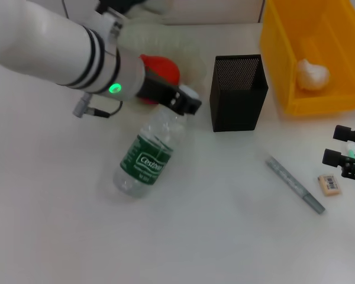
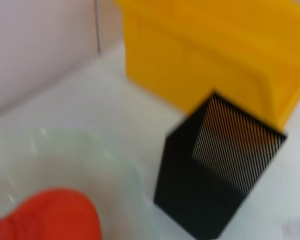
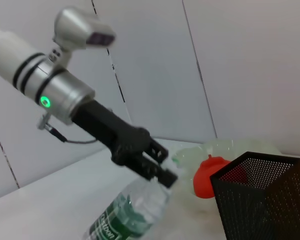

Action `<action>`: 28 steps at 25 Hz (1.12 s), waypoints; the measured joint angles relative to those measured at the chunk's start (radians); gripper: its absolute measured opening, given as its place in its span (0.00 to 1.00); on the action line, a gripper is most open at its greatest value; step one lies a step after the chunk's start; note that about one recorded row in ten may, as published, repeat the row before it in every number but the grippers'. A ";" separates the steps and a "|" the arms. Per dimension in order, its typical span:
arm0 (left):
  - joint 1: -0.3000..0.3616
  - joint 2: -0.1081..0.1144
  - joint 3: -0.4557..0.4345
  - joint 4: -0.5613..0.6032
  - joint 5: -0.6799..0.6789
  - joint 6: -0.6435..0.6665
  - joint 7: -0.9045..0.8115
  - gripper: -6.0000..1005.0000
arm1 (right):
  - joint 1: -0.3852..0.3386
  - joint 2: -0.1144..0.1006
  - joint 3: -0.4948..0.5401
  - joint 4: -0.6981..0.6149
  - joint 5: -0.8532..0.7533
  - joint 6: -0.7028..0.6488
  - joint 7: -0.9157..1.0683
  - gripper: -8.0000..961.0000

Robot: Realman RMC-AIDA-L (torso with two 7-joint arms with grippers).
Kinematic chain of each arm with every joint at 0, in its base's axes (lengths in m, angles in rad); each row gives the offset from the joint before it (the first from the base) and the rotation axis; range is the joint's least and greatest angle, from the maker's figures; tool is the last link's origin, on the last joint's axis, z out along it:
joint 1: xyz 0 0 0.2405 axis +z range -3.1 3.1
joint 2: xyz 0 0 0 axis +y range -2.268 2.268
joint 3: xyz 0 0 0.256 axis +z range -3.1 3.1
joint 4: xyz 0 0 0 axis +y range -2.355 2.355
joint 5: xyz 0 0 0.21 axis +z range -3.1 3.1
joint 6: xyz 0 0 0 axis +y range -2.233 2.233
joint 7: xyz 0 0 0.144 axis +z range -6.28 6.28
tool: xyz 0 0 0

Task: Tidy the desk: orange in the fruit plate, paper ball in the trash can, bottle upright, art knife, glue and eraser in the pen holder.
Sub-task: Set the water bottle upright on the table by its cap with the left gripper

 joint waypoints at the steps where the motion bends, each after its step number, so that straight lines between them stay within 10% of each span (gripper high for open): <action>1: 0.000 0.000 0.000 0.000 0.000 0.000 0.000 0.45 | 0.000 0.000 0.000 0.000 0.000 0.000 0.000 0.71; 12: 0.213 0.000 -0.038 0.247 -0.038 -0.074 0.111 0.45 | 0.014 -0.001 0.000 0.030 0.005 0.012 0.000 0.71; 28: 0.470 0.001 -0.190 0.179 -0.670 -0.150 0.677 0.44 | 0.056 0.004 0.002 0.079 0.009 0.023 0.014 0.71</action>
